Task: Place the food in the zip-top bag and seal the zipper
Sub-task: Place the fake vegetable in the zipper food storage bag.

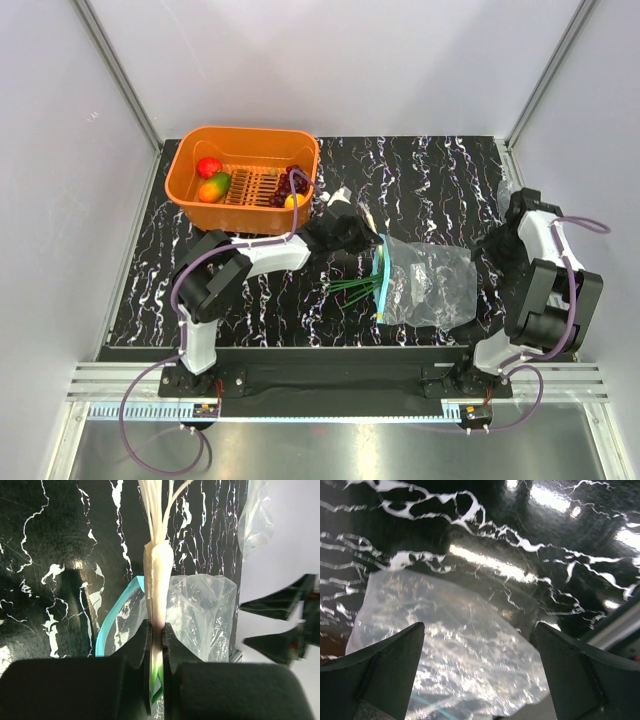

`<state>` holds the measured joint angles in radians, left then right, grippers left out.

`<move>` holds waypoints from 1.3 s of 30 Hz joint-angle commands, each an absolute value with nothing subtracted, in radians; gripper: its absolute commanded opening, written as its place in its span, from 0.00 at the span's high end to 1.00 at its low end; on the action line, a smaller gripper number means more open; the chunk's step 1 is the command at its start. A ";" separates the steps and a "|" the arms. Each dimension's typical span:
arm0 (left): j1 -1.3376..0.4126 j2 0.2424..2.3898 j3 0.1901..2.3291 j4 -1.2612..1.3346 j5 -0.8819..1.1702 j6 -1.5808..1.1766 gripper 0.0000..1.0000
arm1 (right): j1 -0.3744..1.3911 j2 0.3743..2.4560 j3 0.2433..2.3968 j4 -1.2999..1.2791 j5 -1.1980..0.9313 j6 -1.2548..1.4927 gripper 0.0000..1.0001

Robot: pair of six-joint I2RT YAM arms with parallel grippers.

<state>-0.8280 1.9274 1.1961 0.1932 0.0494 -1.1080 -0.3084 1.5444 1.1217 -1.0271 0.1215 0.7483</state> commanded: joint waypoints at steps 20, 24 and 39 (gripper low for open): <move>-0.813 2.017 1.287 0.212 0.132 -1.492 1.00 | -0.250 1.368 0.804 -0.626 -0.133 0.913 0.05; -0.813 2.055 1.356 0.134 0.146 -1.450 1.00 | -0.216 1.361 0.808 -0.634 -0.152 0.858 0.16; -0.864 2.183 1.505 0.003 0.164 -1.371 1.00 | -0.121 1.371 0.836 -0.672 -0.170 0.727 0.24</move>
